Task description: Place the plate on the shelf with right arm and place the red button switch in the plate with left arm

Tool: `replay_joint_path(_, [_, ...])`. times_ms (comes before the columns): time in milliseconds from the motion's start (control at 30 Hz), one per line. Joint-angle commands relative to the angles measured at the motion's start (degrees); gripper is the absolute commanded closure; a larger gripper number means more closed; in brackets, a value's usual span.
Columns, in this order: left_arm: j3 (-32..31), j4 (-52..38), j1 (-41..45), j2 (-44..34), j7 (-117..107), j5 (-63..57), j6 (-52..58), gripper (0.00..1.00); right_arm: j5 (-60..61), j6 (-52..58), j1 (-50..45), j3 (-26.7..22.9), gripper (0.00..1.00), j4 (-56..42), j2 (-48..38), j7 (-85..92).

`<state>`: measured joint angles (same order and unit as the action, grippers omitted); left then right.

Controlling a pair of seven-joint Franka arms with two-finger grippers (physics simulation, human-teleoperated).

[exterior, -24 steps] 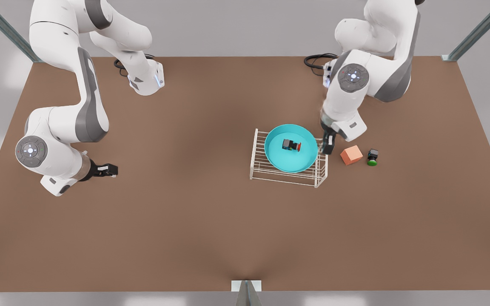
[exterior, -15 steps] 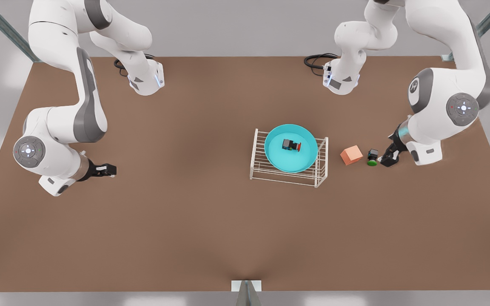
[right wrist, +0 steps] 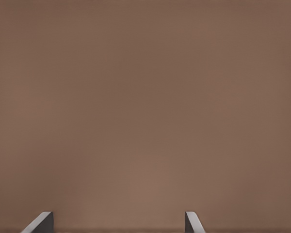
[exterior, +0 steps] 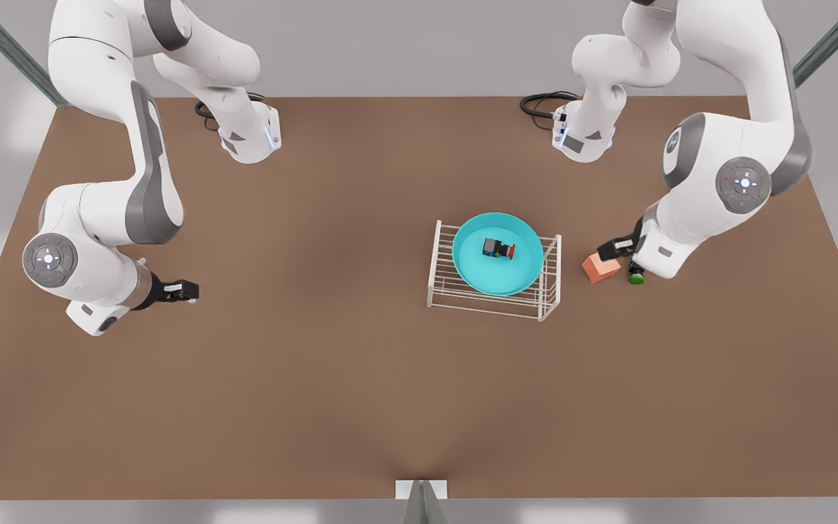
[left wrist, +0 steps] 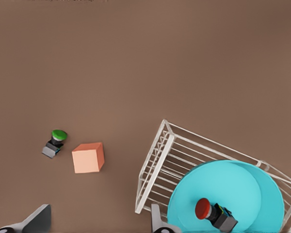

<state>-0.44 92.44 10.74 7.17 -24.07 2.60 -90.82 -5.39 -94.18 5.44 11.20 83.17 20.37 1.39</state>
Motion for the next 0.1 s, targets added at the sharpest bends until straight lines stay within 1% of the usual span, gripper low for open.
replay_joint_path(0, [0.00, -0.06, -0.10, -0.05, 27.94, -0.14, 0.12, 0.00, 0.03, 0.04, 0.09, -0.04, 0.00, -0.02, -0.07, 0.19])
replay_joint_path(67, [0.00, -0.06, -0.11, -0.05, 27.85, 0.04, 0.12, 0.00, 0.03, 0.04, 0.01, 0.05, 0.00, -0.02, -0.07, 0.19])
